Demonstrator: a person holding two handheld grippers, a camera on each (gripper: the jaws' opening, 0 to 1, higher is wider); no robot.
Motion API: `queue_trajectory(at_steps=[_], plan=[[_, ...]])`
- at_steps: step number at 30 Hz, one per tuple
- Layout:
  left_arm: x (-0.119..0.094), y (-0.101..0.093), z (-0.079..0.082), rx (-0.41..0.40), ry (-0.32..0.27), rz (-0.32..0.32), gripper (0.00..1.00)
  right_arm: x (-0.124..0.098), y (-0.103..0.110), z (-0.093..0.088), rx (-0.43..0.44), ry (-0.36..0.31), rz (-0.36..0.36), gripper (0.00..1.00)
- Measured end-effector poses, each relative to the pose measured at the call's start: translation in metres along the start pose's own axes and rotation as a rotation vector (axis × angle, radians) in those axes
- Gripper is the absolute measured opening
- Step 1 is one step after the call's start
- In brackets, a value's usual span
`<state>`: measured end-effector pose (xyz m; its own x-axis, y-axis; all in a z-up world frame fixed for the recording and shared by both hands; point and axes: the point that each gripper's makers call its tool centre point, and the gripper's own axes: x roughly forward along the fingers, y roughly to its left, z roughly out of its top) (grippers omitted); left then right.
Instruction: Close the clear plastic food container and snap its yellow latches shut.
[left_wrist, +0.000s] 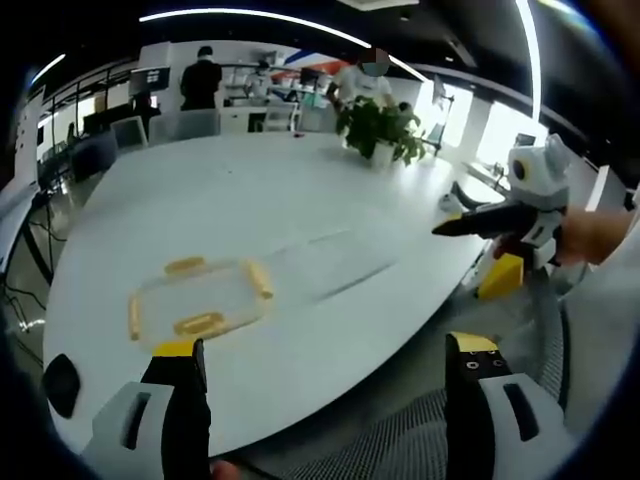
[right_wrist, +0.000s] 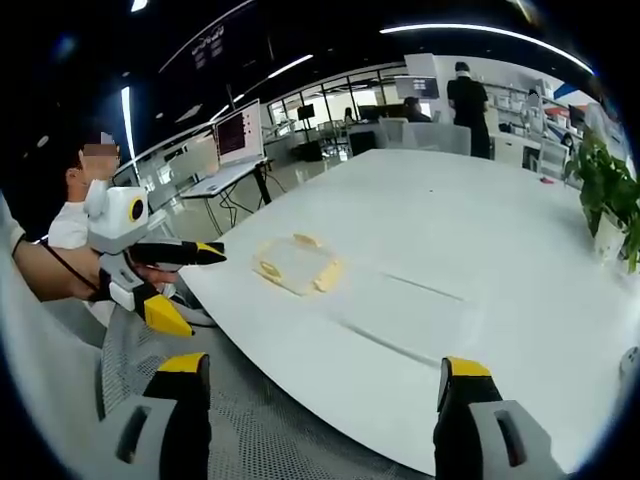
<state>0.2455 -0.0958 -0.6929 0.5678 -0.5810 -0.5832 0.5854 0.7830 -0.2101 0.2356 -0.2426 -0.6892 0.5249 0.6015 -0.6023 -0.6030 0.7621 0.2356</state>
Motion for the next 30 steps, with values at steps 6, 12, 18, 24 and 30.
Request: queue_trajectory(at_steps=[6,12,18,24,30], plan=[[0.0003,-0.0006,-0.0010,0.004,0.003,-0.001,0.99,-0.0004,0.0006,-0.0001,-0.004,-0.003,0.001,0.94],[0.0001,-0.0005,-0.0007,0.005,-0.002,0.001,0.99,-0.0005,0.0015,-0.0011,-0.009,0.000,0.005,0.93],[0.0001,-0.0001,-0.0006,0.003,-0.005,0.003,0.99,-0.0005,0.0016,-0.0011,-0.011,-0.001,0.006,0.94],[-0.0002,0.0001,-0.0001,0.003,-0.009,0.001,0.99,-0.0003,0.0015,-0.0009,-0.009,-0.001,0.006,0.94],[-0.0005,-0.0001,0.0006,0.001,-0.010,-0.002,0.99,-0.0011,-0.0003,0.0011,0.000,-0.005,0.006,0.93]])
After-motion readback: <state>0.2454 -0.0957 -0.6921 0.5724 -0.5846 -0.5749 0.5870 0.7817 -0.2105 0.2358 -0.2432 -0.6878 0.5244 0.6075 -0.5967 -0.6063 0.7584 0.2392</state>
